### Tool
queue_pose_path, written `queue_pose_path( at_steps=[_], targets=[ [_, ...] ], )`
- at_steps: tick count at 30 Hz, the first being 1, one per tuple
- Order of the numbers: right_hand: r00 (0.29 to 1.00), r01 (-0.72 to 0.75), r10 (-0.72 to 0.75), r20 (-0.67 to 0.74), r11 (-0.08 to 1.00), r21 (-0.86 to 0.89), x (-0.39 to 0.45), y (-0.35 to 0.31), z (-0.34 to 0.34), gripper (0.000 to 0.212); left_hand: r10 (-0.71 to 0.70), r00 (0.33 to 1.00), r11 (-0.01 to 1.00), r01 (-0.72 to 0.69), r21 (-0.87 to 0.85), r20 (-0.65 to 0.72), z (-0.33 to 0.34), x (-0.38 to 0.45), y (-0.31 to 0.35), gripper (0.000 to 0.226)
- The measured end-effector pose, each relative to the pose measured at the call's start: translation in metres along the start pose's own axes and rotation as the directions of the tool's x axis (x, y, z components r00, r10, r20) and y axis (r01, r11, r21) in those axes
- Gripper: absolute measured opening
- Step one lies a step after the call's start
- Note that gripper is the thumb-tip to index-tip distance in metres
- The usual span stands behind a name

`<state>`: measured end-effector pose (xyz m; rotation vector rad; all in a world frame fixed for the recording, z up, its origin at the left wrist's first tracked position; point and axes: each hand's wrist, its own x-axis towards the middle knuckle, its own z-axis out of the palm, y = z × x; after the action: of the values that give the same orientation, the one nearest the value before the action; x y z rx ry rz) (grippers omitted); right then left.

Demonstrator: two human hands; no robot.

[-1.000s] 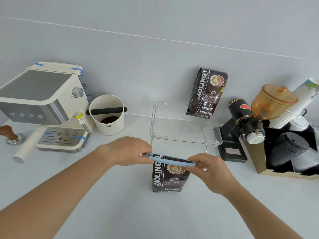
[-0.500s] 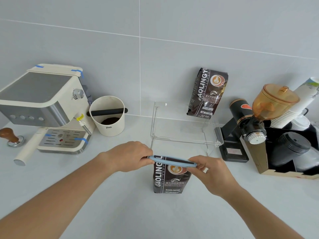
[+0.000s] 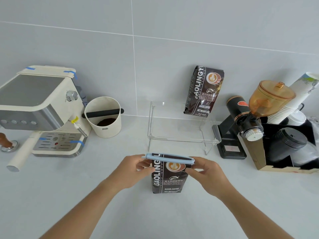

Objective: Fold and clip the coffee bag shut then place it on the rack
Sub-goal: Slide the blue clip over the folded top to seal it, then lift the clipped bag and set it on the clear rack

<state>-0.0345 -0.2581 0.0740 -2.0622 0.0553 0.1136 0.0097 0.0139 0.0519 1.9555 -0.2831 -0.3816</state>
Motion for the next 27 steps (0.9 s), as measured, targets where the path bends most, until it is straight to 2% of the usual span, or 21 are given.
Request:
queue_pose_path(
  at_steps=[6,8,12,15,22,27],
  targets=[
    [0.996,-0.090,0.088,0.032,0.993,0.073,-0.010,0.028,0.022,0.034,-0.095,0.993,0.954,0.071,-0.292,-0.070,0.032,-0.007,-0.020,0.051],
    [0.992,-0.128,0.127,0.021,0.986,0.107,-0.012,0.034,0.028,0.031,-0.125,0.988,0.936,0.086,-0.340,-0.095,0.042,-0.010,-0.022,0.049],
    [0.981,-0.182,0.193,-0.035,0.961,0.209,-0.010,0.042,0.040,0.026,-0.165,0.973,0.931,0.099,-0.351,-0.162,0.056,-0.013,-0.024,0.039],
    [0.979,-0.182,0.198,-0.055,0.961,0.208,-0.009,0.043,0.043,0.024,-0.171,0.967,0.927,0.092,-0.365,-0.191,0.061,-0.013,-0.026,0.036],
    [0.986,-0.145,0.156,-0.067,0.979,0.146,-0.010,0.032,0.042,0.028,-0.150,0.967,0.933,0.069,-0.352,-0.208,0.062,-0.010,-0.022,0.034],
    [0.992,-0.064,0.080,-0.098,0.986,0.155,-0.004,0.010,0.028,0.032,-0.113,0.961,0.932,0.014,-0.363,-0.253,0.053,-0.005,-0.001,0.030]
  ],
)
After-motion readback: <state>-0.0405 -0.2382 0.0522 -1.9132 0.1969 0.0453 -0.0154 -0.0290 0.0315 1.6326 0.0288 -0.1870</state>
